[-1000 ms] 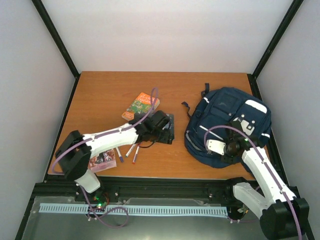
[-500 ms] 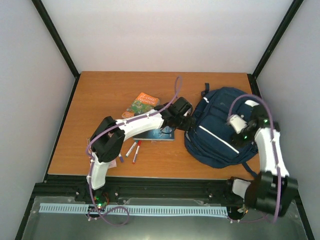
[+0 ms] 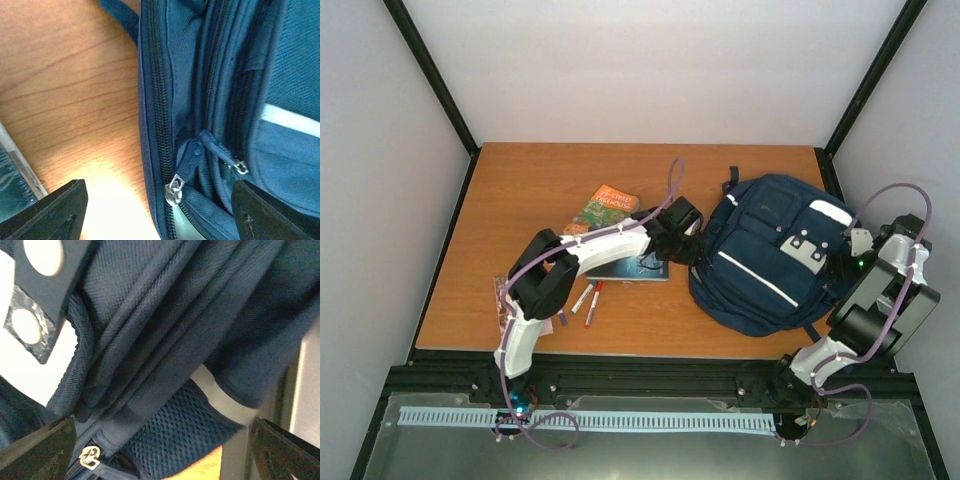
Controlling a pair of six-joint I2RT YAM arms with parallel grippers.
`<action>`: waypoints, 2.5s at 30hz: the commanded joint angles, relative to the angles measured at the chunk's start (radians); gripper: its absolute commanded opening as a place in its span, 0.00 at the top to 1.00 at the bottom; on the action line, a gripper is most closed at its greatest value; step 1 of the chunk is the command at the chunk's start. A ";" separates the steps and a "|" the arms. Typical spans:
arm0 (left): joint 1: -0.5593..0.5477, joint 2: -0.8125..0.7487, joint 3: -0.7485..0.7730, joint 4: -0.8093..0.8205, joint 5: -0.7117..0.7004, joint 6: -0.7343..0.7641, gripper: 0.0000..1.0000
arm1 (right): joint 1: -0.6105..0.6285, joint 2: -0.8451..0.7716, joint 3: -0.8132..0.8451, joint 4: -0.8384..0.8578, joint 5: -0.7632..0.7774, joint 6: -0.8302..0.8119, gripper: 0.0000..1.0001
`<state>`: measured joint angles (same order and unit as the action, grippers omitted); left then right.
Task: Pack the student bag
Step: Adjust the student bag at the center of the board, then pick up the book from the center of the board.
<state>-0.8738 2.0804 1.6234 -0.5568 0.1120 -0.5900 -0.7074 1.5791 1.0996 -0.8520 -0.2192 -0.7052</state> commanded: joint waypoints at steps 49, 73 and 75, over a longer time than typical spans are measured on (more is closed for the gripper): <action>0.198 -0.687 -0.513 -0.043 -0.067 0.061 0.00 | 0.826 -0.158 0.072 -0.050 -0.334 0.257 0.14; 0.650 -0.592 -0.821 0.362 0.341 0.001 0.13 | 1.132 0.202 -0.018 0.212 -0.343 0.319 0.20; 0.650 -0.570 -0.815 0.370 0.332 0.004 0.13 | 1.132 0.215 -0.021 0.212 -0.323 0.319 0.20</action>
<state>-0.2298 1.4761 0.7849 -0.2577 0.4183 -0.6010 0.4213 1.7504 1.0946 -0.6624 -0.5842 -0.3763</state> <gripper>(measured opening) 0.872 0.800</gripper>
